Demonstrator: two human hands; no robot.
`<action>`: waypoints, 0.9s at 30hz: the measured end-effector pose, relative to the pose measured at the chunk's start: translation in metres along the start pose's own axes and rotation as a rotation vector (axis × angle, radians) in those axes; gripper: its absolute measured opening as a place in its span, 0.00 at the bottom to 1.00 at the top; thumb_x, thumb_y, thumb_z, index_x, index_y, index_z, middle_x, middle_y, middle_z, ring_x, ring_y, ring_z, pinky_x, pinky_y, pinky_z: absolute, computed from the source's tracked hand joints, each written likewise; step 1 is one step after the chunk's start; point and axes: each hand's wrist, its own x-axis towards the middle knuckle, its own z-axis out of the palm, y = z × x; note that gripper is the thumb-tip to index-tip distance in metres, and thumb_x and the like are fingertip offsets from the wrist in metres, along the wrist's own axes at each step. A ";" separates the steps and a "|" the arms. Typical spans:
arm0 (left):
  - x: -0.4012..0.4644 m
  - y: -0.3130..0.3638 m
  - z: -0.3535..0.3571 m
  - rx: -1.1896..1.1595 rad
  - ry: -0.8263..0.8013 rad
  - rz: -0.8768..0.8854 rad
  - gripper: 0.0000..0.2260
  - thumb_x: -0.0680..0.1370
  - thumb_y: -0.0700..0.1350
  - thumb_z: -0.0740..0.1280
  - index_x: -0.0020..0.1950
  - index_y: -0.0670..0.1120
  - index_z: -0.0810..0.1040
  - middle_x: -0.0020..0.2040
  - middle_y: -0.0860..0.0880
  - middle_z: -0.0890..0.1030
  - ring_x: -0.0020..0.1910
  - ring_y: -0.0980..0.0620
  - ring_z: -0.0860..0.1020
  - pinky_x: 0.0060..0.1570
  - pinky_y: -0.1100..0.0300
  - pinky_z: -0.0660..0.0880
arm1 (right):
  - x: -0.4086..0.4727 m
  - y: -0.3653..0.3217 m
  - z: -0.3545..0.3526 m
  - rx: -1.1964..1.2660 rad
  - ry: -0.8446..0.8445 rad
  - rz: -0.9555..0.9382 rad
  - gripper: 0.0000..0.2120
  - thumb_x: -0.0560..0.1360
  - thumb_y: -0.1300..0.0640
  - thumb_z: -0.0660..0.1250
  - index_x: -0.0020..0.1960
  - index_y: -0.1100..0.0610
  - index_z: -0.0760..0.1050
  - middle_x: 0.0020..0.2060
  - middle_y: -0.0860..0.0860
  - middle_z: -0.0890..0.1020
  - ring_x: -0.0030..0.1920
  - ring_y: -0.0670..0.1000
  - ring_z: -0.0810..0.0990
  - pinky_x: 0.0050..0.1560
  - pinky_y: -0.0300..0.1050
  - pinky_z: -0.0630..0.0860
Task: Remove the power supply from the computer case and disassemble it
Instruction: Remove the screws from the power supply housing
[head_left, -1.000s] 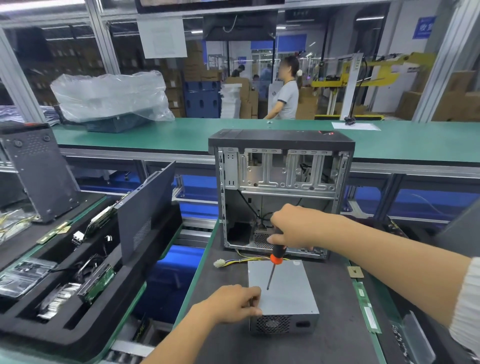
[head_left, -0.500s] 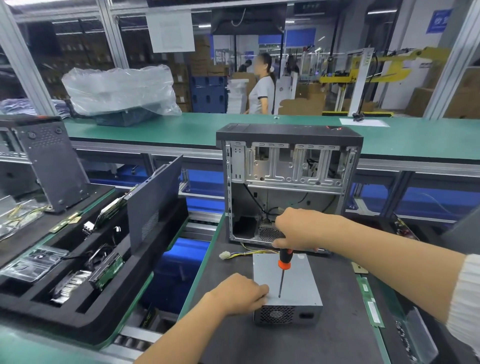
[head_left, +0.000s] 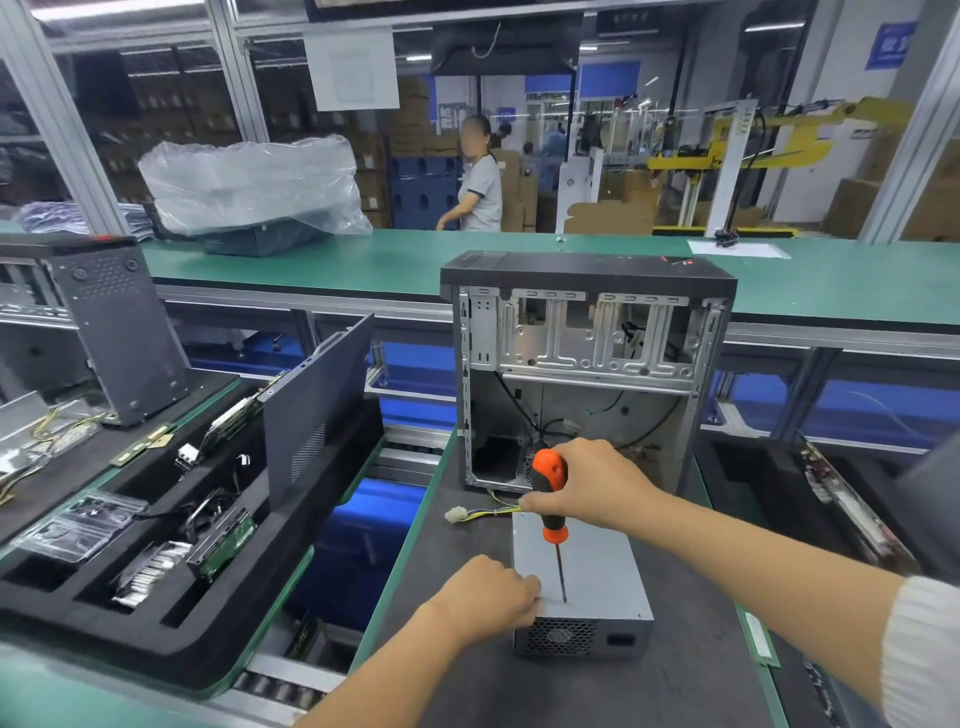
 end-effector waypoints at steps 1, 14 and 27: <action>0.000 0.001 -0.001 0.001 -0.009 0.000 0.10 0.83 0.45 0.52 0.43 0.43 0.63 0.42 0.36 0.80 0.35 0.36 0.74 0.28 0.55 0.50 | 0.000 0.002 0.004 0.032 0.016 -0.004 0.22 0.67 0.36 0.70 0.36 0.53 0.67 0.32 0.48 0.72 0.32 0.48 0.70 0.33 0.42 0.68; -0.009 -0.004 -0.013 -0.606 0.053 -0.308 0.13 0.81 0.50 0.60 0.39 0.46 0.67 0.40 0.43 0.77 0.41 0.42 0.73 0.39 0.54 0.66 | 0.007 0.010 0.001 0.287 0.047 0.069 0.14 0.70 0.55 0.68 0.30 0.53 0.66 0.22 0.45 0.73 0.24 0.43 0.72 0.25 0.29 0.65; 0.002 -0.020 -0.001 -1.992 0.229 -0.785 0.06 0.80 0.32 0.58 0.44 0.38 0.72 0.30 0.43 0.77 0.26 0.53 0.70 0.27 0.63 0.65 | 0.003 0.080 0.024 0.572 -0.033 0.566 0.08 0.68 0.65 0.64 0.31 0.60 0.69 0.22 0.55 0.74 0.23 0.53 0.72 0.27 0.40 0.72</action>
